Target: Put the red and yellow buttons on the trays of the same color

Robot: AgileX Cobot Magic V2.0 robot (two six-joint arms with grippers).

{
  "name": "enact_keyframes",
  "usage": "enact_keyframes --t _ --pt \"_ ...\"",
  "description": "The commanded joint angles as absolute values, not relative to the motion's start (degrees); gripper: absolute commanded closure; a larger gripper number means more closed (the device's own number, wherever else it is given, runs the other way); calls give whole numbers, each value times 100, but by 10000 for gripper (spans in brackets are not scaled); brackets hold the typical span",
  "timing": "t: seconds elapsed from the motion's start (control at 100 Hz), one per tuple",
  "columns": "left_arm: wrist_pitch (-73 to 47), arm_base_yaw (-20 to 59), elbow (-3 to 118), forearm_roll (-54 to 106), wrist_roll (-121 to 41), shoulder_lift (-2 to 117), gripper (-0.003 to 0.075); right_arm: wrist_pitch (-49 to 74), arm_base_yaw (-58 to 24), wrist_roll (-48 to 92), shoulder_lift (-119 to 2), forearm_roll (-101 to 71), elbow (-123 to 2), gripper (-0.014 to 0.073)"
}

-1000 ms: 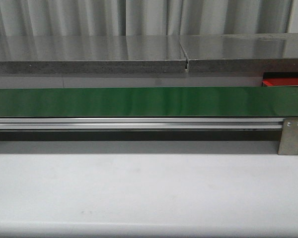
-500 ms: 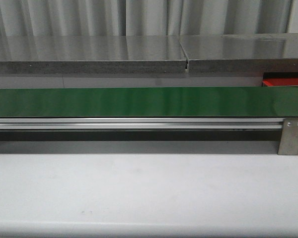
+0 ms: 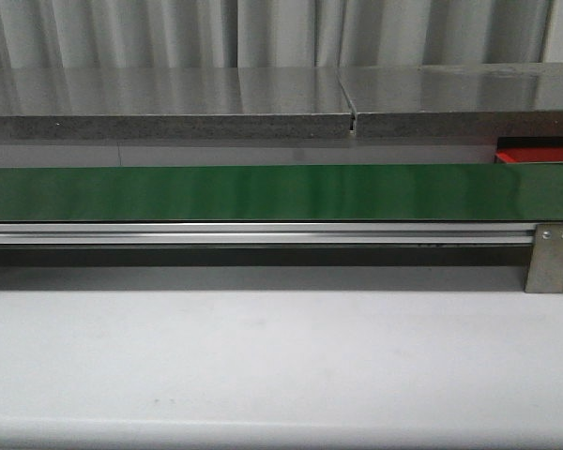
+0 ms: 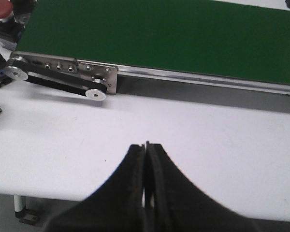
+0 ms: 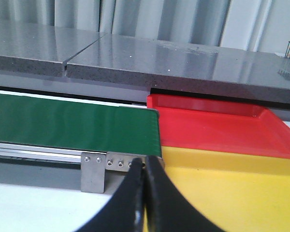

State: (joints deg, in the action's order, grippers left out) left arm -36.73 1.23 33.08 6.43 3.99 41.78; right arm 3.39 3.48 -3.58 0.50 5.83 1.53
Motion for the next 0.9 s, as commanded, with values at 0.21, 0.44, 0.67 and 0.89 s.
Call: enact_keyframes --t 0.21,0.44,0.67,0.89 --pt "-3545 171 3525 733 427 4353 459 -94 349 -328 169 626 22 711" --pt "-3489 171 3525 802 427 4341 118 -94 349 -328 169 626 22 711" --pt "-3998 -113 3850 812 427 4575 118 -94 349 -328 169 626 22 711" --pt "-4158 -1314 4624 1032 427 5418 120 -89 349 -328 169 626 22 711"
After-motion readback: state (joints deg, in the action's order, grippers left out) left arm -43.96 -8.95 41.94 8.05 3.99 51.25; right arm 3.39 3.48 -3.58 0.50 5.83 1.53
